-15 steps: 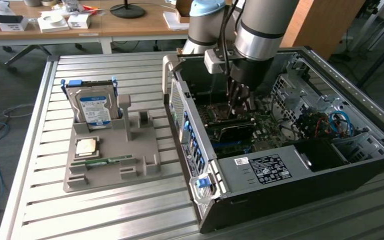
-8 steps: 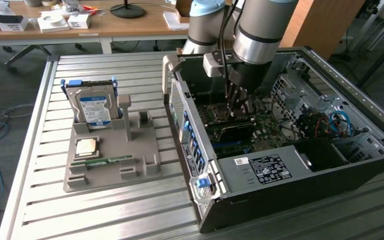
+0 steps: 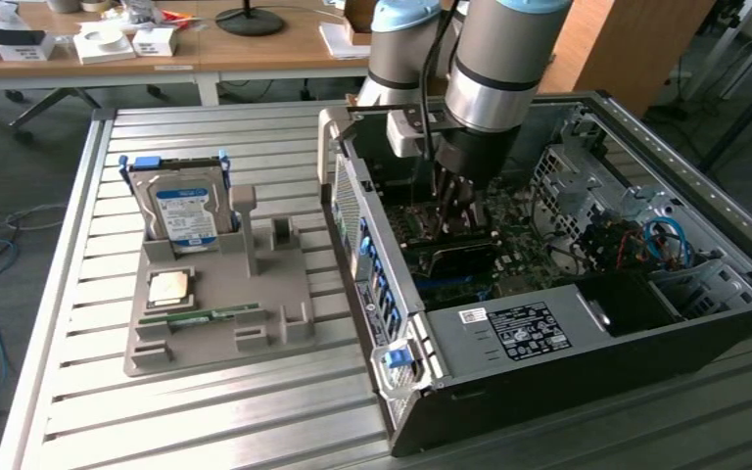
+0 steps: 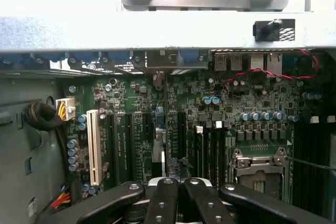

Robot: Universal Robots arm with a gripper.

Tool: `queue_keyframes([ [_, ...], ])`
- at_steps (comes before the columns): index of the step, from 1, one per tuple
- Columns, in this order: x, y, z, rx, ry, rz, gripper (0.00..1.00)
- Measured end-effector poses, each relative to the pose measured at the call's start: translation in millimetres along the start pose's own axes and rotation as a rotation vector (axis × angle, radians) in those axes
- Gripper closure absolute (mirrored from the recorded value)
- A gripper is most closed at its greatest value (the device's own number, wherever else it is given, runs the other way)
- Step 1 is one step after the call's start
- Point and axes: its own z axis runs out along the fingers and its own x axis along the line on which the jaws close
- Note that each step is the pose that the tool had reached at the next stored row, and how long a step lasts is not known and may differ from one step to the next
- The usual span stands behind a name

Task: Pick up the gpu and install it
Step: 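Press down on the gpu until it lock into place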

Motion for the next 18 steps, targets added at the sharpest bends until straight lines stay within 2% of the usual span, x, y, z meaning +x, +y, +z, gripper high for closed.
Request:
queue_keyframes([
  [18, 2.7, -0.1, 5.5, 0.0003, -0.0006, 0.0, 0.89],
])
